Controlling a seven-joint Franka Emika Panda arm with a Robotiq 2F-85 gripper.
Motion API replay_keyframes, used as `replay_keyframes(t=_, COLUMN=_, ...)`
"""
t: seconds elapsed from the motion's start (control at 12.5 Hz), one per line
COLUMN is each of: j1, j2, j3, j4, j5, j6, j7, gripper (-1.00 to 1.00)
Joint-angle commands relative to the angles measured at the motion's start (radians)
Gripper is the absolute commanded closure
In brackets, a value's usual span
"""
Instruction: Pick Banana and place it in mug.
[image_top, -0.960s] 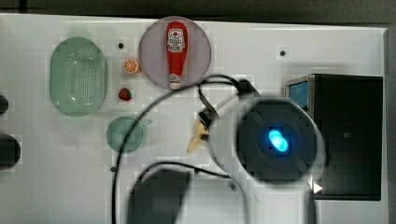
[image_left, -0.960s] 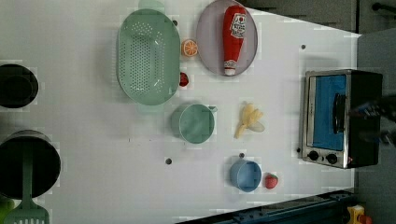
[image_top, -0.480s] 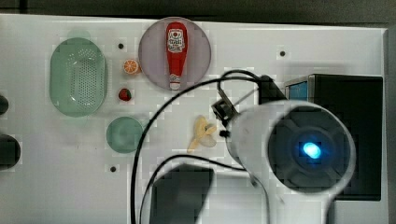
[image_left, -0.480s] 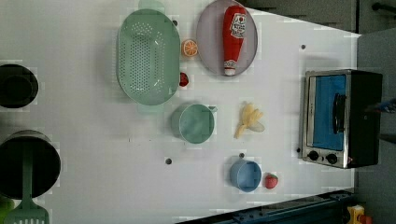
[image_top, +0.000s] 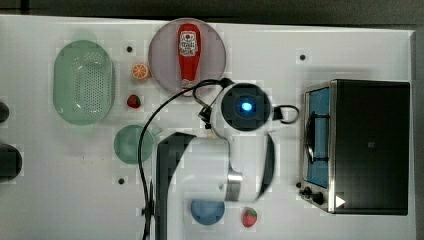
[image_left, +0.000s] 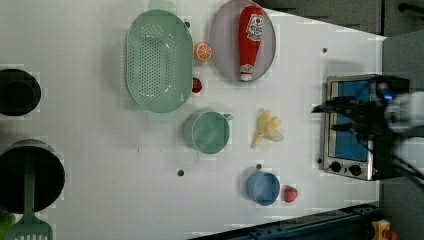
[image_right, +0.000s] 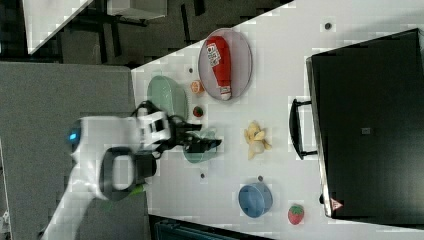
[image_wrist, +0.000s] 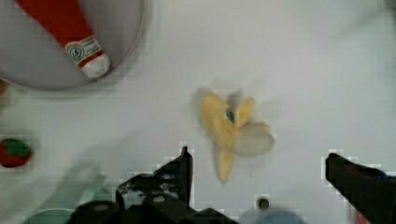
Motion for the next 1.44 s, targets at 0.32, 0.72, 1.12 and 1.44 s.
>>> replay_keyframes(t=0.32, j1=0.005, j2=0.119, j3=-0.025, j4=-0.092, j5=-0.012, j6=0.220, j7=-0.448, gripper=-1.00)
replay_keyframes(t=0.72, j1=0.005, j2=0.293, j3=-0.007, j4=-0.093, j5=-0.012, j6=0.301, j7=-0.449, gripper=-1.00)
replay_keyframes(t=1.12, j1=0.003, j2=0.388, j3=-0.003, j4=-0.098, j5=-0.012, j6=0.409, j7=-0.449, gripper=-1.00)
replay_keyframes(t=1.44, j1=0.003, j2=0.383, j3=-0.001, j4=-0.101, j5=-0.011, j6=0.415, j7=-0.449, gripper=0.04)
